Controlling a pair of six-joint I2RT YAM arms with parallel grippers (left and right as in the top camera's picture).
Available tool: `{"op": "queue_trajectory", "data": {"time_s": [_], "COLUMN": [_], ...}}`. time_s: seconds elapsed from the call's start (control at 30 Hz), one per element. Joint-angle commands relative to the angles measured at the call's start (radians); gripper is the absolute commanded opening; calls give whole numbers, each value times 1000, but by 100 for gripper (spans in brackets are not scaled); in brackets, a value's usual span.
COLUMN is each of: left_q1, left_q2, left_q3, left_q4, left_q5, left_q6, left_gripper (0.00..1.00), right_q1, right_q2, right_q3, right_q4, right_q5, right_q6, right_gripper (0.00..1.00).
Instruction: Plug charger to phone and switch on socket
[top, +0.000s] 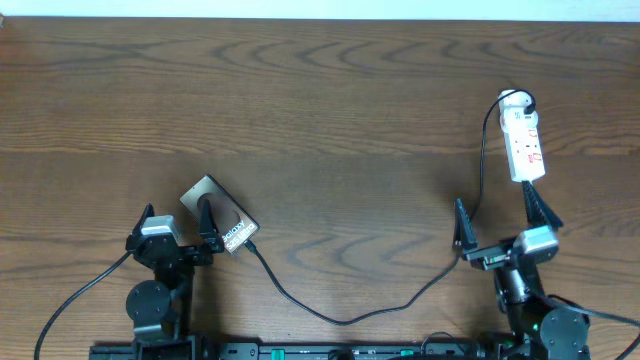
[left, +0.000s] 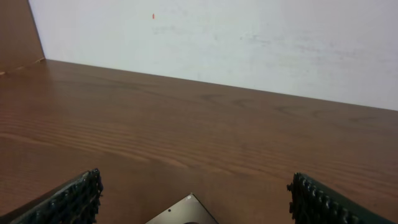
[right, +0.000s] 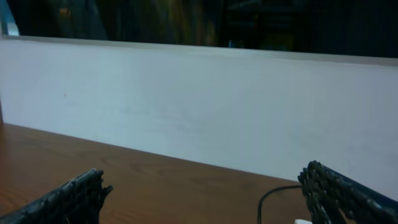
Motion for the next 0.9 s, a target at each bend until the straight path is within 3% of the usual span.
{"op": "queue_trajectory", "data": {"time_s": [0.0, 0.2, 0.5, 0.87], "left_q1": [5, 5, 5, 5], "left_q2": [-6, -6, -6, -6], "left_q3": [-13, -13, -13, -13], "left_q4": [-40, -40, -40, -40], "left_q5": [21, 21, 21, 21], "left_q6": [12, 12, 12, 12], "left_gripper": [94, 94, 94, 94], "right_q1": [5, 5, 5, 6], "right_q2": [-30, -34, -34, -33], "right_q3": [-45, -87, -87, -87], "right_q4": [18, -14, -271, -269], "right_q5": [9, 10, 89, 118], "right_q6": [0, -9, -30, -69], "right_gripper": [99, 99, 99, 99]}}
